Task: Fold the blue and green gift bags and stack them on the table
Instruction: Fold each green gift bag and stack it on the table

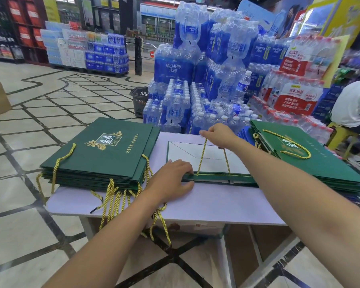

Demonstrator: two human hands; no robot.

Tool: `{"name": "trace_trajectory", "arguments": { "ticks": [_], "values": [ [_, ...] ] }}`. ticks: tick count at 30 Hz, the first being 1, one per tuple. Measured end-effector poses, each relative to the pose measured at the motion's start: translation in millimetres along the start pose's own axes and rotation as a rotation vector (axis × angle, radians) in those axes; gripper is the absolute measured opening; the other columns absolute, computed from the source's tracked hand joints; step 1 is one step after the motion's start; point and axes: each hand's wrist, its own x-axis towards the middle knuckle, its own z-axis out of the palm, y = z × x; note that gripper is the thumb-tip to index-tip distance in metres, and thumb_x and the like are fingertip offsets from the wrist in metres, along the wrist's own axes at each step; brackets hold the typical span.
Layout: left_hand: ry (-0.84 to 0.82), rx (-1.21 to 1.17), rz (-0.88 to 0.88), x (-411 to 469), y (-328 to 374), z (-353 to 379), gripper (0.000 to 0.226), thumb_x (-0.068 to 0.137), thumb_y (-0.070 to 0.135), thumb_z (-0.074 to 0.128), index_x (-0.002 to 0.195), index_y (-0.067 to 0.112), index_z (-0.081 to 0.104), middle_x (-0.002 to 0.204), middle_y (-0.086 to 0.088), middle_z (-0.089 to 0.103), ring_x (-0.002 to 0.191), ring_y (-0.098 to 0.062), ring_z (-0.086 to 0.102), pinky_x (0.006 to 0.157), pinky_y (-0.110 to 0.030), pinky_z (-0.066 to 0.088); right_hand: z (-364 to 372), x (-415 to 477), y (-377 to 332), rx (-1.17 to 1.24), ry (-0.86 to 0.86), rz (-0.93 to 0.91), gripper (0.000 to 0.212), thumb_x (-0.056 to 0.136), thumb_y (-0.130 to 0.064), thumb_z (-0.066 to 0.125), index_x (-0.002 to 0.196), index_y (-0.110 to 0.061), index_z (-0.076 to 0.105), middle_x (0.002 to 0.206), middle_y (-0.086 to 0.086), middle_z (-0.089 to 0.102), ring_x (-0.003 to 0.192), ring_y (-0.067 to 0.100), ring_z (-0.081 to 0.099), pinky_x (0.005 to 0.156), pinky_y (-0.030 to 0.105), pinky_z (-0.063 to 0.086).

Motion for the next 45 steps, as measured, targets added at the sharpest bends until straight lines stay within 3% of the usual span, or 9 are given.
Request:
{"name": "trace_trajectory", "arguments": {
  "ticks": [6,11,15,22,25,28,35,40,45],
  "values": [
    [-0.029,-0.001,0.008,1,-4,5,0.019,0.100,0.044,0.056,0.113,0.030,0.057,0.123,0.012,0.059,0.129,-0.016,0.048,0.125,-0.041,0.021,40,17,29,-0.041,0.077,0.056,0.054,0.100,-0.053,0.049,0.060,-0.017,0.042,0.057,-0.001,0.044,0.059,0.022,0.047,0.060,0.034,0.036],
    [-0.041,-0.004,0.014,1,-5,7,0.022,0.102,0.042,0.057,0.117,0.026,0.059,0.127,0.010,0.059,0.133,-0.019,0.046,0.126,-0.042,0.021,64,25,46,-0.439,0.194,0.015,0.052,0.104,-0.049,0.029,0.094,-0.017,0.069,0.101,0.007,0.068,0.094,0.032,0.064,0.072,0.037,0.040],
    [-0.024,-0.017,0.021,0,-5,8,0.022,0.102,0.038,0.058,0.118,0.022,0.061,0.130,0.010,0.059,0.139,-0.019,0.040,0.125,-0.044,0.022,73,32,50,-0.556,0.199,0.009,0.056,0.106,-0.047,0.027,0.106,-0.014,0.071,0.109,0.011,0.069,0.099,0.034,0.065,0.073,0.038,0.040],
    [0.003,0.005,0.022,-1,-5,7,0.027,0.100,0.041,0.058,0.124,0.027,0.058,0.129,0.011,0.059,0.131,-0.013,0.045,0.123,-0.034,0.025,71,36,52,-0.500,0.126,0.020,0.052,0.105,-0.050,0.029,0.101,-0.017,0.069,0.105,0.008,0.069,0.090,0.030,0.059,0.075,0.038,0.043],
    [0.003,0.000,-0.050,-2,-5,7,0.042,0.097,0.049,0.059,0.134,0.032,0.049,0.135,0.015,0.056,0.126,-0.009,0.049,0.112,-0.032,0.040,61,29,48,-0.442,0.076,-0.018,0.048,0.104,-0.054,0.030,0.092,-0.022,0.064,0.102,0.005,0.068,0.089,0.027,0.058,0.077,0.039,0.047],
    [0.005,-0.029,-0.098,-3,-3,4,0.042,0.095,0.052,0.061,0.133,0.035,0.049,0.131,0.019,0.055,0.119,-0.005,0.050,0.097,-0.029,0.046,51,9,44,-0.379,0.052,-0.098,0.042,0.103,-0.055,0.038,0.110,-0.025,0.065,0.117,0.003,0.066,0.101,0.025,0.060,0.080,0.040,0.048],
    [0.043,-0.003,-0.044,0,3,3,0.022,0.100,0.048,0.058,0.115,0.032,0.059,0.109,0.013,0.062,0.107,-0.010,0.055,0.101,-0.035,0.044,31,-77,60,-0.227,-0.139,-0.418,0.060,0.094,-0.065,0.055,0.144,-0.032,0.052,0.149,-0.007,0.049,0.138,0.017,0.041,0.115,0.040,0.035],
    [0.067,0.037,-0.028,5,3,1,0.020,0.102,0.045,0.057,0.110,0.027,0.062,0.100,0.011,0.062,0.097,-0.013,0.057,0.108,-0.036,0.039,28,-115,88,-0.421,-0.042,-0.582,0.061,0.085,-0.037,0.056,0.145,-0.026,0.053,0.146,-0.006,0.054,0.134,0.014,0.047,0.107,0.034,0.045],
    [0.119,0.110,-0.022,9,17,-18,0.022,0.103,0.044,0.056,0.112,0.027,0.067,0.108,0.011,0.068,0.102,-0.015,0.059,0.079,-0.027,0.036,32,-120,88,-0.457,0.367,-0.672,0.036,0.085,-0.012,0.057,0.117,-0.023,0.071,0.112,-0.006,0.074,0.096,0.023,0.072,0.055,0.036,0.058]
  ]
}}
